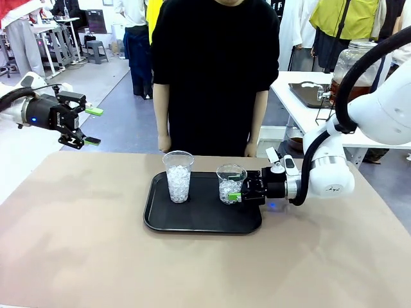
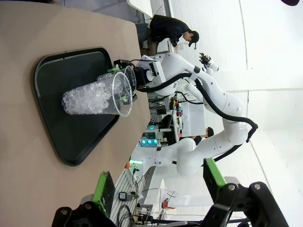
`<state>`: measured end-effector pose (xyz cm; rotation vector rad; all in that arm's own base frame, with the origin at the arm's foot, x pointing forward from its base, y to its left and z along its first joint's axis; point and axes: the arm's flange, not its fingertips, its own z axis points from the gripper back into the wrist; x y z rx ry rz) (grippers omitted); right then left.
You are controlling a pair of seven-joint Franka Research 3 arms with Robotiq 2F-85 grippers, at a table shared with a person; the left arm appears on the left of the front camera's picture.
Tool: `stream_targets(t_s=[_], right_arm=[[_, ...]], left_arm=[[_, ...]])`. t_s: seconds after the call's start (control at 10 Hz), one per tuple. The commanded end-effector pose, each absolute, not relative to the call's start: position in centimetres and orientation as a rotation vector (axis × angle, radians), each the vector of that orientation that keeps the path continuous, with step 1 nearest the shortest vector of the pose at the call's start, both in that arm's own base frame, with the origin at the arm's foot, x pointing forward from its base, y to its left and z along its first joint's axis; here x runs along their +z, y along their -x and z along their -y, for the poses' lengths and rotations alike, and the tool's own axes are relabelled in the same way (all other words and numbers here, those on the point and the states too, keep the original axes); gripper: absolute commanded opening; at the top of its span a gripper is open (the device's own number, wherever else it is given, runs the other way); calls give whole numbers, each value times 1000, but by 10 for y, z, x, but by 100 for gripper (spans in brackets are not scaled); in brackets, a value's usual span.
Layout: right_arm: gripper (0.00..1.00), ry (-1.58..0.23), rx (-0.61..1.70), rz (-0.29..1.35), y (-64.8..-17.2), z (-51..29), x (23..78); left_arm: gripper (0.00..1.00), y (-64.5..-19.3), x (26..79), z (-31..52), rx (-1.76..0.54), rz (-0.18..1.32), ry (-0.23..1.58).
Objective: Pour the drink into the iced cup.
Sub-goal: Pick up the iced cup indicated by the human and present it to them.
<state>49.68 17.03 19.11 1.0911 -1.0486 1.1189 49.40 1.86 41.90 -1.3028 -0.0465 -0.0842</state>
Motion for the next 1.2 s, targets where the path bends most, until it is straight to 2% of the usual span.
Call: stream_targets(t_s=[0.0, 0.2, 0.4, 1.1], right_arm=[[100, -1095, 1083, 1049, -499, -177, 197], [100, -1129, 1060, 1047, -499, -177, 199], [64, -1153, 1043, 1039, -498, -176, 200], [64, -1126, 1019, 1013, -508, -176, 215]], left_arm=[[100, -492, 420, -18, -74, 46, 1307], [100, -492, 420, -18, -74, 46, 1307], [100, -492, 420, -18, -74, 46, 1307], [100, -492, 420, -18, -74, 46, 1307]])
